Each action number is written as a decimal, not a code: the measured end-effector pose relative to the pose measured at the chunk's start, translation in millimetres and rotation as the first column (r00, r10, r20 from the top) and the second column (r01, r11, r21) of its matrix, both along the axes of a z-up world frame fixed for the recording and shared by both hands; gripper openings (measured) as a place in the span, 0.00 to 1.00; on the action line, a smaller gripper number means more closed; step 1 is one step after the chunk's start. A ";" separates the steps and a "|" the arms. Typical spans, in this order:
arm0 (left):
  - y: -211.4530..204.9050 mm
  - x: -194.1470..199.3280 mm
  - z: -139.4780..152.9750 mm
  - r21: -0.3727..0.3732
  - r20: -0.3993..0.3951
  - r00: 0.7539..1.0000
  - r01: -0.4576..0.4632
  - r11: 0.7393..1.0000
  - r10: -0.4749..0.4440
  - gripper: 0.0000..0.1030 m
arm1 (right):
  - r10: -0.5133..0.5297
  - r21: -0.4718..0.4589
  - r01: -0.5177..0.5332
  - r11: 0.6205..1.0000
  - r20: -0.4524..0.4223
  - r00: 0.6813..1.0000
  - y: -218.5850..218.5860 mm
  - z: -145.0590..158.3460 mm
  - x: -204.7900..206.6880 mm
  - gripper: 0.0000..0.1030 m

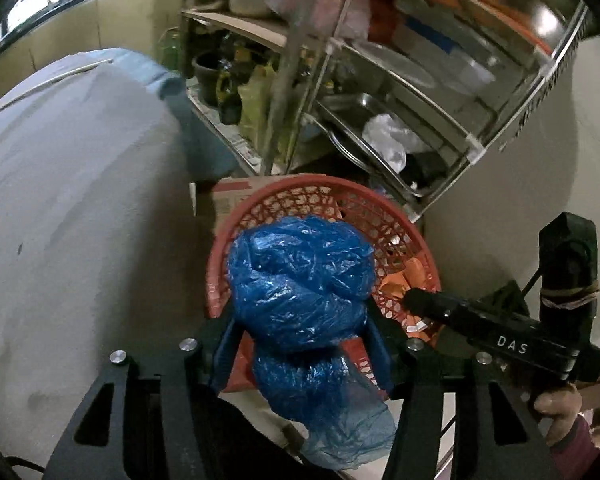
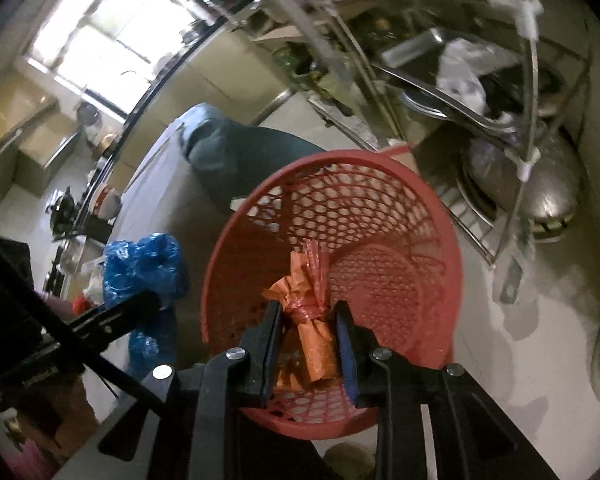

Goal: Collect trash
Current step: 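Carry both items to the red basket and open both tools to drop them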

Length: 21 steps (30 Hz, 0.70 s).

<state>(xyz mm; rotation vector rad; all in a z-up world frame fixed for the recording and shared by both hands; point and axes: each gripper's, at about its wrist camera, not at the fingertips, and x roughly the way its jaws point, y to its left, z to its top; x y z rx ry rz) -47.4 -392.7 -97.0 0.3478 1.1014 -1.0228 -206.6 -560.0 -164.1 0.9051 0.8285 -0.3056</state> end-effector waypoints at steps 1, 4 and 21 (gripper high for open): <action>-0.6 -2.1 0.2 -0.001 -0.001 1.000 0.007 1.000 -0.007 0.61 | -0.004 0.005 0.003 1.000 0.001 1.000 1.5 -1.2 0.0 0.29; 9.3 -2.9 6.2 -0.015 0.028 1.000 0.007 1.000 -0.006 0.64 | -0.020 0.015 0.020 1.000 0.027 0.999 -1.4 -0.6 0.0 0.33; 152.9 38.3 36.6 -0.034 0.251 0.925 -0.287 0.957 0.286 0.67 | 0.181 -0.173 -0.156 0.972 0.142 0.973 77.4 51.9 55.8 0.65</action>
